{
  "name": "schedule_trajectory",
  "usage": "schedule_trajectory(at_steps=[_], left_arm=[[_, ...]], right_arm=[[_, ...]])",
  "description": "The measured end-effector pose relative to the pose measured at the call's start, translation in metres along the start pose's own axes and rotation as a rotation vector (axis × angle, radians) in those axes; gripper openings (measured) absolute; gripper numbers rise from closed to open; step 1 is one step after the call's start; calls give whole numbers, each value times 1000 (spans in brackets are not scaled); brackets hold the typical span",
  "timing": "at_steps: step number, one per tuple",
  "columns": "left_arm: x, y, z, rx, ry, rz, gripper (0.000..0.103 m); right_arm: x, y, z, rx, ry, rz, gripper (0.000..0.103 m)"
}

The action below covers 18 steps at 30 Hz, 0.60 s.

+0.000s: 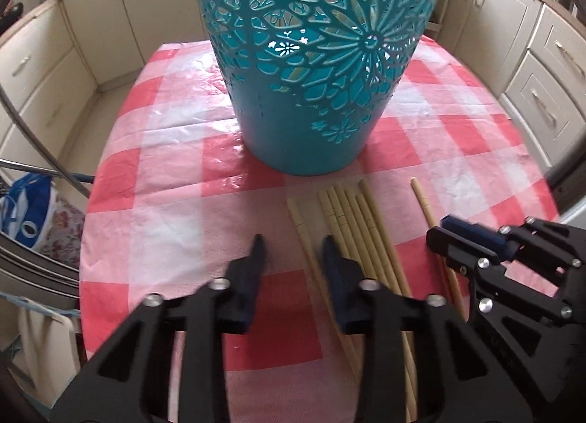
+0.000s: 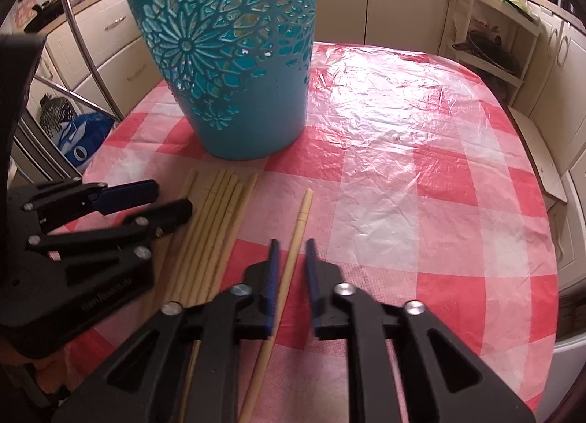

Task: Organize utensils
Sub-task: 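Carry the left tool's chopstick over the teal basket and release it inside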

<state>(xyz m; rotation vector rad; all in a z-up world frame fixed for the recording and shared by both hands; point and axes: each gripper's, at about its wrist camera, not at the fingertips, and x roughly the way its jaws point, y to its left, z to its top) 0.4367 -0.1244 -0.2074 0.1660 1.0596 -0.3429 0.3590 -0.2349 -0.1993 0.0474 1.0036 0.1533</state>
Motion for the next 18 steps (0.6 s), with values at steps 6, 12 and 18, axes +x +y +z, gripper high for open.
schedule_trajectory(at_steps=[6,12,18], left_arm=[[3,14,7,-26,36,-71,14],[3,-1,1,49,15,-17,9],[1,4,0,30,34,-62,5]], right_arm=[[1,-6,3,6,23,6,8],[-1,1,2,-41,29,-21,8],[-2,-5,1,-9,39,7,8]])
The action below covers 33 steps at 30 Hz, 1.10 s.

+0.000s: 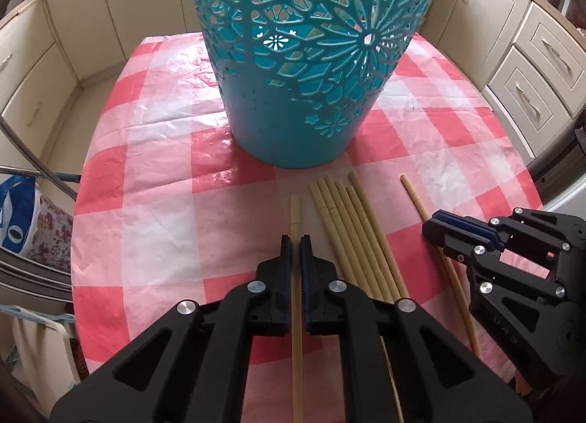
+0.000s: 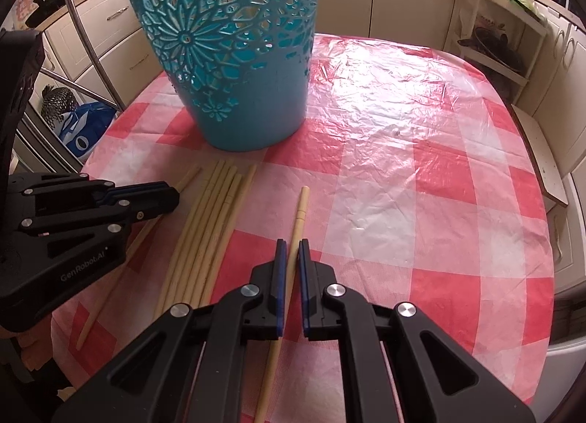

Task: Organize utensils
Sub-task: 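Carry the left tool's chopstick over the teal basket and release it inside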

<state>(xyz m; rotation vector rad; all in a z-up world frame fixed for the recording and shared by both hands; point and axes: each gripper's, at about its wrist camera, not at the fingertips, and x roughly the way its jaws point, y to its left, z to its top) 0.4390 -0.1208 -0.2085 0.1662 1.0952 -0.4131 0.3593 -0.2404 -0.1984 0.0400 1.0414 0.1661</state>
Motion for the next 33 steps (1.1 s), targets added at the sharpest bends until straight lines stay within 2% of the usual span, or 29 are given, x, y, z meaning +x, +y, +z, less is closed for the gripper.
schedule_trajectory(at_steps=[5,9,13,15,18,22,26,28,33], left_arm=[[-1,-11,-1,65,-5,66,5],[-5,-14,-1,82,-6,48,5],[-29,-12,2,80,-38,-48,5],[-52,-9,6,89,-82,-120,5],[-94,-6,15,107,-191,-205,5],[-148,10,44,44,-392,-289,5],[-181,17,81,-25,-599,-278,5],[-188,17,98,-58,-669,-261,5],[-200,12,141,-142,-859,-148,5]], right_arm=[[1,6,-2,-27,-8,-26,8],[1,2,-1,4,-7,0,7],[0,-6,-2,52,-3,37,6],[0,-12,-2,88,3,66,6],[-1,-14,-2,115,7,86,6],[-1,-16,-2,133,9,97,6],[-2,-15,-3,139,8,100,6],[-2,-15,-3,142,8,102,6],[-2,-15,-3,138,7,104,6]])
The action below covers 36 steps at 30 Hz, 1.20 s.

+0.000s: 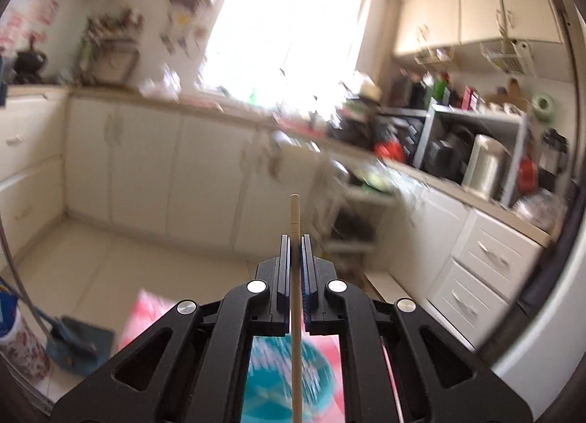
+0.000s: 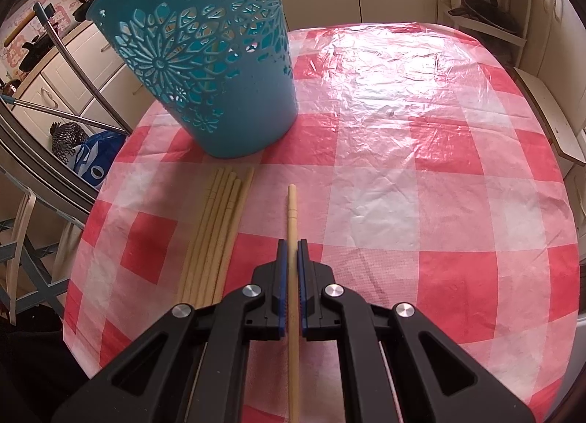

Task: Organize utensils
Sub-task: 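Carry the left tool's chopstick over the teal basket and release it inside, then carry the right tool's chopstick over the teal basket and release it inside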

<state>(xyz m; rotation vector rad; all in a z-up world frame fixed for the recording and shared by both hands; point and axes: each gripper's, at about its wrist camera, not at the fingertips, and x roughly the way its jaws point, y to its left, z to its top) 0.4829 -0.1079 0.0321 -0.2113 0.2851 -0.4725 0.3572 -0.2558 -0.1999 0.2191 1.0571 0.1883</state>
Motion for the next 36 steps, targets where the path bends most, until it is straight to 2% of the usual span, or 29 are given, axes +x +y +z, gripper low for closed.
schedule_trajectory(at_steps=[3,6,10,16,18,20,23,26,28,31,36], left_arm=[[19,5,2,1,-64,119,5],[43,10,-10,-5,-43,180,5],[60,15,-33,16,33,211,5],[62,32,-77,26,225,223,6],[52,33,-86,36,262,229,13],[34,37,-95,28,282,240,33],[-6,43,-101,-21,286,262,55],[-47,53,-111,-88,275,286,69],[-60,63,-120,-129,286,315,71],[-56,73,-121,-142,323,320,71],[-61,81,-116,-162,305,325,71]], right_arm=[[0,0,0,1,0,4,6],[0,-1,0,-1,0,6,6],[-1,1,0,-18,-1,-12,6],[-1,3,-1,-35,3,-31,6],[-1,3,-2,-41,3,-32,6],[-1,4,-3,-46,1,-34,6],[-1,7,-5,-66,-7,-42,6],[-2,5,-6,-58,-11,-33,6],[-4,1,-7,-38,-12,-14,6],[-10,-6,-8,11,-18,44,6],[-28,-12,-7,68,-63,152,6]])
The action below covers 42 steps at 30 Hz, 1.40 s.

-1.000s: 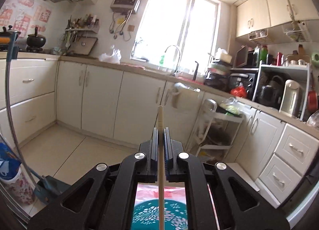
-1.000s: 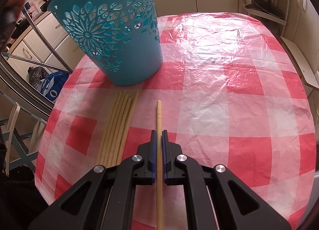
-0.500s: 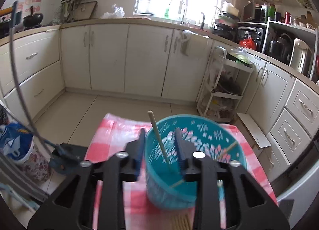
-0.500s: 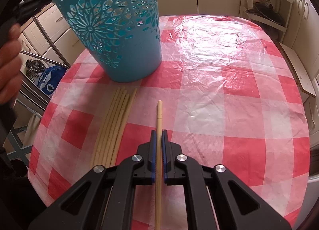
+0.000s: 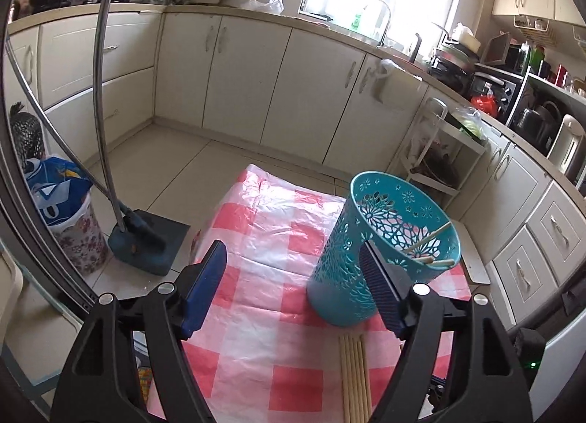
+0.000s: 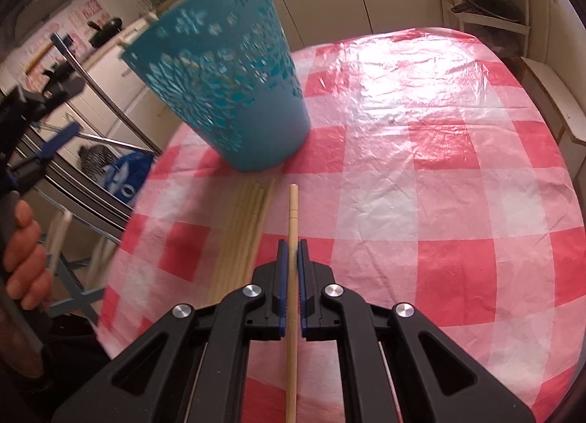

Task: Organize utensils
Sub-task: 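Carry the right tool's chopstick over the teal basket and release it inside, then return the right tool to the bundle and grasp another chopstick while the left tool returns to the table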

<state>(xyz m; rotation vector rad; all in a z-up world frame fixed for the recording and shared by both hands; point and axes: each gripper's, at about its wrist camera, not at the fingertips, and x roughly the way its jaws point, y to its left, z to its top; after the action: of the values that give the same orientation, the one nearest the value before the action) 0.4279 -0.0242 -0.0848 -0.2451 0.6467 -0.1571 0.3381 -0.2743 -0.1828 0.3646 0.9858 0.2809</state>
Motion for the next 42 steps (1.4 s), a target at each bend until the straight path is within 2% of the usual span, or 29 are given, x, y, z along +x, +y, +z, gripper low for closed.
schedule_trajectory(at_steps=[5,9,13,17,19,22,24,27,30,34,35,36,39,41,42], left_arm=[[-3,-1,3,2,-1,-9,71],[-4,1,7,-18,-6,-11,71],[-7,8,9,-53,-17,-3,72],[-4,17,11,-95,-1,-3,72],[-4,20,12,-108,2,-9,72],[-6,23,14,-114,-8,-13,72],[-9,24,16,-117,-18,-14,72],[-10,28,18,-130,-24,-17,72],[-11,30,20,-142,-28,-18,72],[-12,31,20,-146,-29,-18,73],[-12,31,20,-145,-30,-18,73],[-12,31,20,-141,-31,-18,73],[-15,29,18,-128,-34,-18,73],[-18,29,16,-121,-37,-15,73],[-20,29,16,-119,-40,-11,74]], right_arm=[[-24,9,3,0,-55,77,6],[-56,21,13,1,-143,146,6],[-95,30,41,43,-278,241,6],[-115,55,87,49,-419,274,6],[-117,70,110,32,-495,263,6],[-114,86,141,26,-623,195,6],[-107,93,156,26,-716,115,6],[-89,92,167,35,-790,19,6],[-71,89,163,31,-798,-46,6],[-58,82,153,15,-745,-70,7],[-58,80,149,9,-730,-74,11],[-61,79,143,2,-726,-78,14],[-76,80,127,-18,-712,-73,15],[-96,80,104,-47,-705,-72,17],[-106,79,90,-53,-708,-69,22]])
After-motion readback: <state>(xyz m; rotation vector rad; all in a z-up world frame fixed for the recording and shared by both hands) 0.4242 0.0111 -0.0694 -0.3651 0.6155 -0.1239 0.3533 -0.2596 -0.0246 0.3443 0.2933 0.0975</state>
